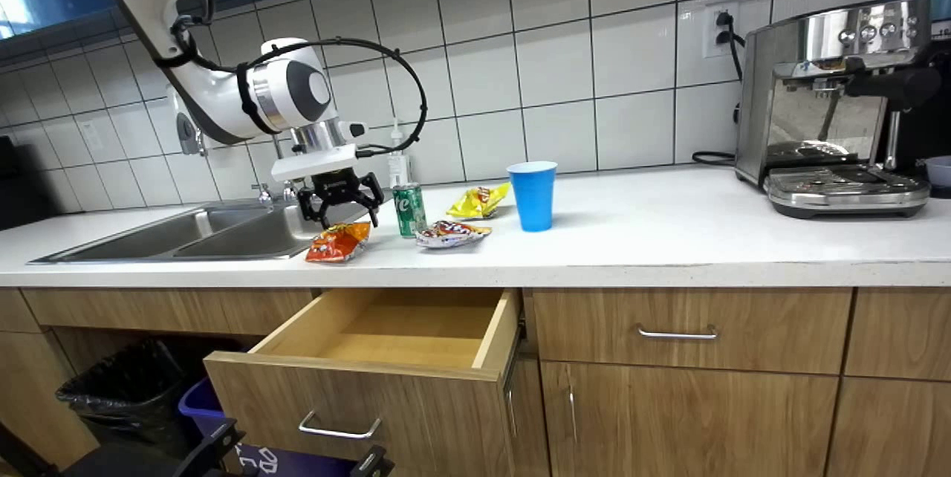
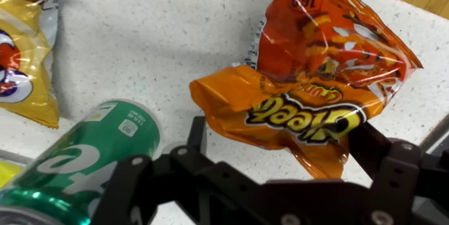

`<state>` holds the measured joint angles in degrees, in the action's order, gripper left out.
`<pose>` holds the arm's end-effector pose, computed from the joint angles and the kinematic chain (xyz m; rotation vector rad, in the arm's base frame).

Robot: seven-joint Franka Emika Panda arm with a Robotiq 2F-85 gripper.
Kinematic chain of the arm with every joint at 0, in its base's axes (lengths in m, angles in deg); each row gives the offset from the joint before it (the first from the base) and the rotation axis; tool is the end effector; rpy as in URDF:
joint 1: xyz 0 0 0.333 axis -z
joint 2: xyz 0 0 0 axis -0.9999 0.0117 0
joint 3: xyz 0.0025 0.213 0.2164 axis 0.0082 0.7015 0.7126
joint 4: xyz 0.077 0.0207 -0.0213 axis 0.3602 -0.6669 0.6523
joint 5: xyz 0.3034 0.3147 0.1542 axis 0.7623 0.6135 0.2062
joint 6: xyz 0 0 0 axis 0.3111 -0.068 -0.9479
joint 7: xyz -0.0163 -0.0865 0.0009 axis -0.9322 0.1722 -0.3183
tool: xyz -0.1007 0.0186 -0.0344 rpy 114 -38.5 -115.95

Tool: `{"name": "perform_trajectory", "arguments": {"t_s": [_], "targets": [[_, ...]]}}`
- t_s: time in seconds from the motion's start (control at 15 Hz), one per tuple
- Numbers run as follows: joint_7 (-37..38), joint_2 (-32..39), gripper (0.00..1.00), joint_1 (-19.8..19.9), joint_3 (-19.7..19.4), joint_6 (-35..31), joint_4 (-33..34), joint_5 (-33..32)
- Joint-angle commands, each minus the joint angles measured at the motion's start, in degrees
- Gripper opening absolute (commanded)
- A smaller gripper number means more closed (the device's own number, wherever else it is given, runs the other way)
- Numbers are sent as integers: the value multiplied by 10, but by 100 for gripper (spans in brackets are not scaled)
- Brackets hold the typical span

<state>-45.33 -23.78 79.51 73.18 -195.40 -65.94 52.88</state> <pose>0.6142 0.1635 0.1883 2.9921 0.7164 0.1874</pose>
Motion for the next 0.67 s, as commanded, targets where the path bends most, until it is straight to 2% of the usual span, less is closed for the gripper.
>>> {"name": "perform_trajectory", "arguments": {"t_s": [0.0, 0.6], "targets": [[-16, -28, 100, 9, 2, -7, -30, -12], [-29, -59, 100, 15, 4, -6, -70, -8]]}}
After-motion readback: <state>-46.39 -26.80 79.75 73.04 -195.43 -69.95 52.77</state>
